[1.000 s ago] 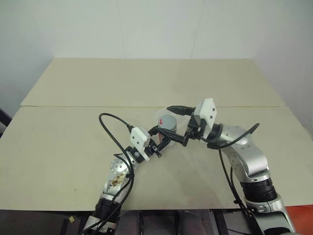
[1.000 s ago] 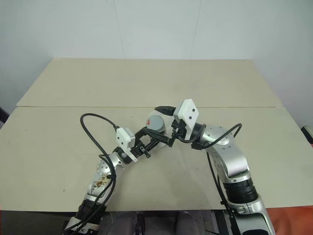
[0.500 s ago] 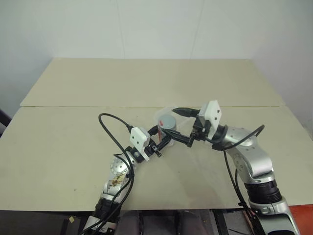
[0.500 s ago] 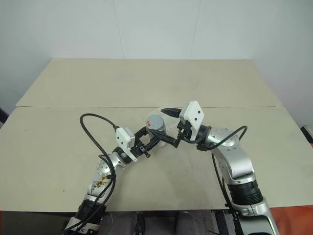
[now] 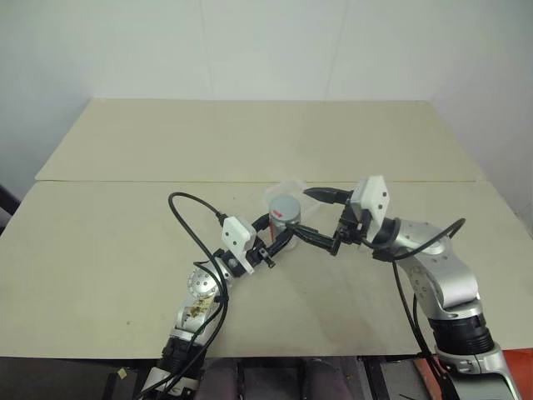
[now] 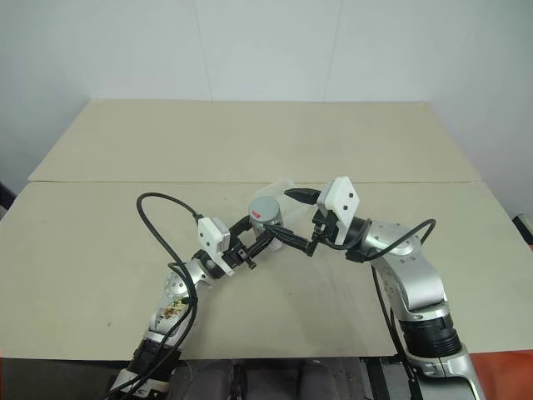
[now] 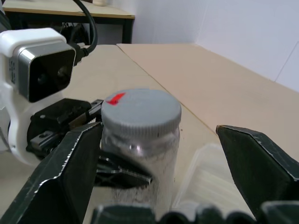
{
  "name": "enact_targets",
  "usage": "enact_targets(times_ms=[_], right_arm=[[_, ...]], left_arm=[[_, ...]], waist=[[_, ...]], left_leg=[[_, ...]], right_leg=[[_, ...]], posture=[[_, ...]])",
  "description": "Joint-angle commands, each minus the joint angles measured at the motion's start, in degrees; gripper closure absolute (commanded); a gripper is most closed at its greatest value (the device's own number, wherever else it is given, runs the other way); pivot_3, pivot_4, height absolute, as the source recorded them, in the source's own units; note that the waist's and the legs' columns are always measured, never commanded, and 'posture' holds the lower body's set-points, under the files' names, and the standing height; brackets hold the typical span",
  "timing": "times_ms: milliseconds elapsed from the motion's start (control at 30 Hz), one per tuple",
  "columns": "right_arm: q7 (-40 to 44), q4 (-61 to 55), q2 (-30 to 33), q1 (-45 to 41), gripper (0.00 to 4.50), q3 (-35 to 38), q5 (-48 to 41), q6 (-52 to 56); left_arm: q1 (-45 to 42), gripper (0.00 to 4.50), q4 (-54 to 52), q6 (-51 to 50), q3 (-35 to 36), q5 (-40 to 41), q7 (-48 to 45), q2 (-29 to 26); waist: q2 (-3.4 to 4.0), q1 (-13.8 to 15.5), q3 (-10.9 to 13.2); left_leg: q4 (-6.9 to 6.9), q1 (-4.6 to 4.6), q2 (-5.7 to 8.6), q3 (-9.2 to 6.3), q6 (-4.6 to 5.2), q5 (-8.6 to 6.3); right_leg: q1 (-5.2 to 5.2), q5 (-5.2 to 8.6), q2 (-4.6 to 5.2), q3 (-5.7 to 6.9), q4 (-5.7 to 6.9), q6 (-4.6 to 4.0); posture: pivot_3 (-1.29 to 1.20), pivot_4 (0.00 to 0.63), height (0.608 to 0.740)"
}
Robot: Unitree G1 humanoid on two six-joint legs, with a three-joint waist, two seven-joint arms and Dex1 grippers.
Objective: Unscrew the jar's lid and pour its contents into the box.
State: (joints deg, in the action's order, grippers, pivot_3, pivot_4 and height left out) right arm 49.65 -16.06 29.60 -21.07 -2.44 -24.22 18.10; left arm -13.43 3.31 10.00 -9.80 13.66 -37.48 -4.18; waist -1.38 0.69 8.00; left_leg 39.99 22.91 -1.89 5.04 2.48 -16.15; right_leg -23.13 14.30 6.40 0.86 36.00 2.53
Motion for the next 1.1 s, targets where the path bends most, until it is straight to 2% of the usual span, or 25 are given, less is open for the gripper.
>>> enact_targets(times_ms=[33, 567, 1100], right_arm=[[1.5, -3.4, 0.6, -0.3, 0.03, 1.5, -2.6, -0.6], [2.2, 2.3, -2.2, -7.1, 0.03, -2.1, -2.0, 1.4], [2.3, 2.2, -1.8, -7.4, 0.03, -2.0, -1.9, 2.7]], left_arm=[[-0.7, 2.57, -0.7, 1.6, 0.1, 0.5, -0.5, 0.0], [-0.3, 2.57, -0.7, 3.3, -0.8, -0.7, -0.4, -0.1], [0.3, 2.57, -0.7, 3.4, -1.0, -0.5, -0.1, 0.2]], waist=[[0.00, 0.0, 0.0], [0.00, 0.0, 0.0], [0.00, 0.0, 0.0]], left_leg=[[-0.01, -0.01, -0.01, 0.00, 0.00, 0.00], [0.01, 0.01, 0.00, 0.00, 0.00, 0.00], [0.00, 0.00, -0.01, 0.00, 0.00, 0.00]], right_leg=[[0.00, 0.00, 0.00, 0.00, 0.01, 0.00], [0.01, 0.00, 0.01, 0.01, -0.01, 0.00], [-0.01, 0.00, 0.00, 0.01, 0.01, 0.00]], posture=[[0.00, 0.150, 0.740], [0.00, 0.150, 0.740], [0.00, 0.150, 0.740]])
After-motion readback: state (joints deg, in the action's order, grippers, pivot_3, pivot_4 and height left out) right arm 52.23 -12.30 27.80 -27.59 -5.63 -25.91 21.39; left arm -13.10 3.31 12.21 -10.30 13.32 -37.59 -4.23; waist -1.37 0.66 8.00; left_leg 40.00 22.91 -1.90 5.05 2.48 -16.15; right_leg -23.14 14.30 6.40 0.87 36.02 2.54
